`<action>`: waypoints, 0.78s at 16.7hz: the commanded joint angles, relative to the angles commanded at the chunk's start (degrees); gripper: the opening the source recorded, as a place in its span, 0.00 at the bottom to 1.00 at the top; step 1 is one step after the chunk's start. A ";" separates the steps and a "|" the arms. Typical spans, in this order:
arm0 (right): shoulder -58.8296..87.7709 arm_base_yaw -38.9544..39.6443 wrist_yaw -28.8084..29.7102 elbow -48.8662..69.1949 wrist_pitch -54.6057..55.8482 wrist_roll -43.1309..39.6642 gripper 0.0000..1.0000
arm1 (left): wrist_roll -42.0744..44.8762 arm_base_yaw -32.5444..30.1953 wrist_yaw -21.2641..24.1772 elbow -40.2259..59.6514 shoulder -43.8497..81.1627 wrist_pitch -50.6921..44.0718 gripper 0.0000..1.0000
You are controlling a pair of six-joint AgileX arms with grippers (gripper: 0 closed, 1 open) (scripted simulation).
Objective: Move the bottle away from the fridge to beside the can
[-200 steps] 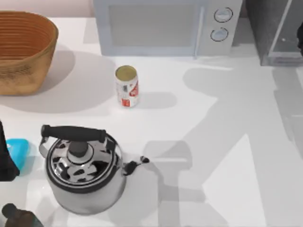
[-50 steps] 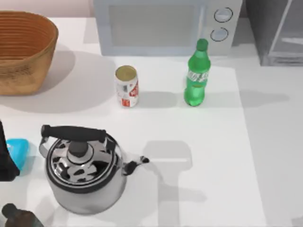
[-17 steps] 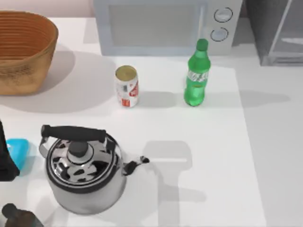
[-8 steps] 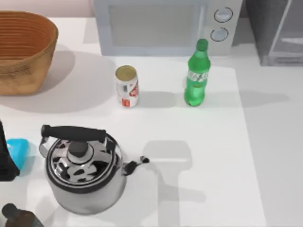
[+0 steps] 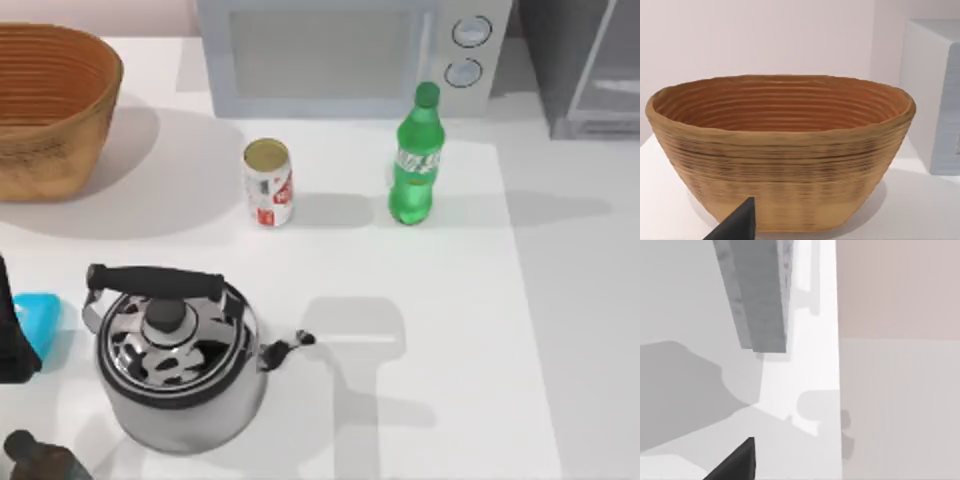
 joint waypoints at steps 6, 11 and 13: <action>1.45 14.13 3.33 -0.79 18.70 23.50 1.00 | 0.00 0.00 0.00 0.00 0.00 0.00 1.00; 1.60 29.99 7.22 -1.15 41.44 52.44 1.00 | 0.00 0.00 0.00 0.00 0.00 0.00 1.00; 1.37 36.08 8.69 -1.23 50.04 62.00 1.00 | 0.00 0.00 0.00 0.00 0.00 0.00 1.00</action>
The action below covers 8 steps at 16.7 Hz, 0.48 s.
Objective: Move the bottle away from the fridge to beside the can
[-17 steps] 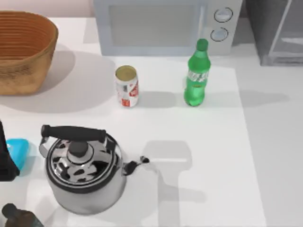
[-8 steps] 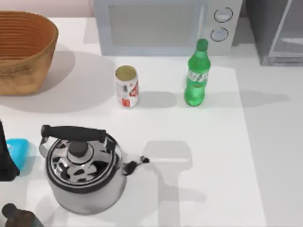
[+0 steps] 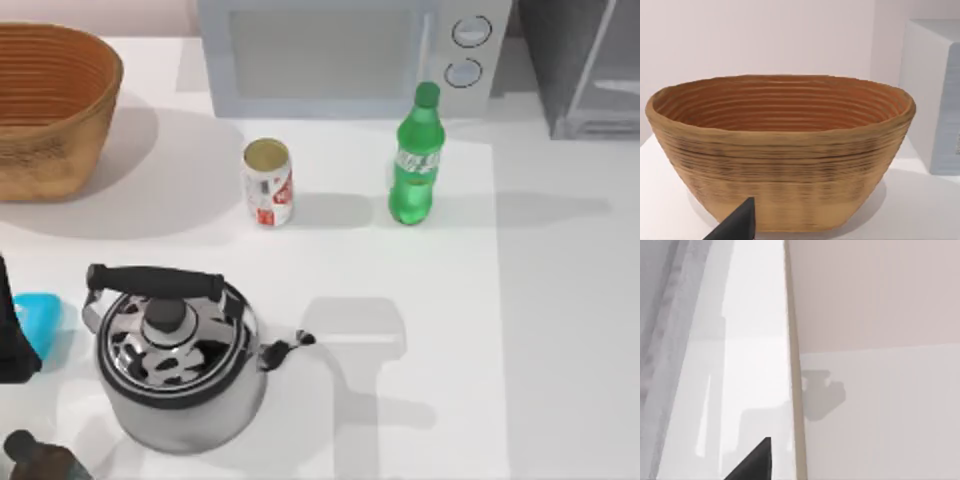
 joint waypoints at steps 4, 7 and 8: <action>-0.56 9.22 2.23 -0.12 11.66 11.86 1.00 | 0.00 0.00 0.00 0.00 0.00 0.00 1.00; -0.72 11.52 2.77 -0.15 14.11 14.35 1.00 | 0.00 0.00 0.00 0.00 0.00 0.00 1.00; -0.72 11.52 2.77 -0.15 14.11 14.35 1.00 | 0.00 0.00 0.00 0.00 0.00 0.00 1.00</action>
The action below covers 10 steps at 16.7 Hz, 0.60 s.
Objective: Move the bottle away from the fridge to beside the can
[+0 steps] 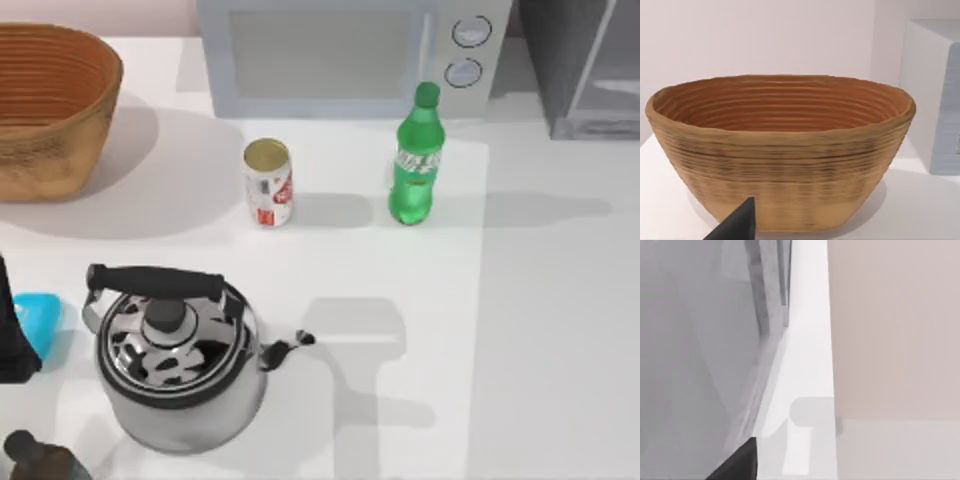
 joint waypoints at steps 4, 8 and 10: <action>-0.16 -0.57 -0.03 -0.45 0.23 -0.05 1.00 | 0.00 0.00 0.00 0.00 0.00 0.00 1.00; -1.18 5.72 4.70 -2.50 2.49 4.62 1.00 | 0.00 0.00 0.00 0.00 0.00 0.00 1.00; -2.24 12.07 9.48 -4.52 4.59 9.03 1.00 | 0.00 0.00 0.00 0.00 0.00 0.00 1.00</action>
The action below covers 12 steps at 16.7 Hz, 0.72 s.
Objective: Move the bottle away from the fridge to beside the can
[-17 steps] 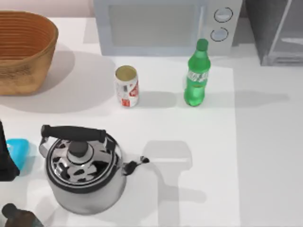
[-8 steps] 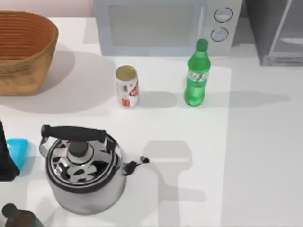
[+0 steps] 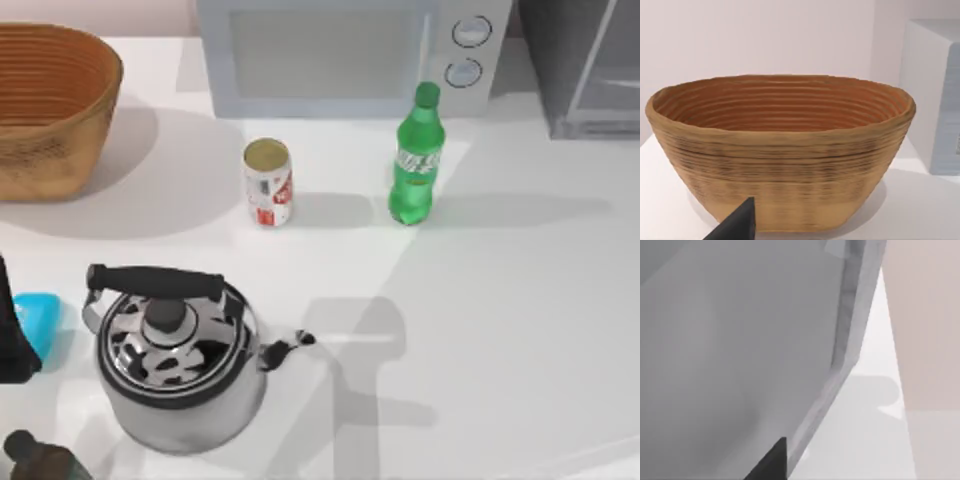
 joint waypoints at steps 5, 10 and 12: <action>-4.14 20.35 15.51 -6.28 7.00 13.37 1.00 | 0.00 0.00 0.00 0.00 0.00 0.00 1.00; -8.41 36.70 29.01 -11.45 13.39 24.22 1.00 | 0.00 0.00 0.00 0.00 0.00 0.00 1.00; -9.39 39.38 31.63 -12.46 14.72 26.25 1.00 | 0.00 0.00 0.00 0.00 0.00 0.00 1.00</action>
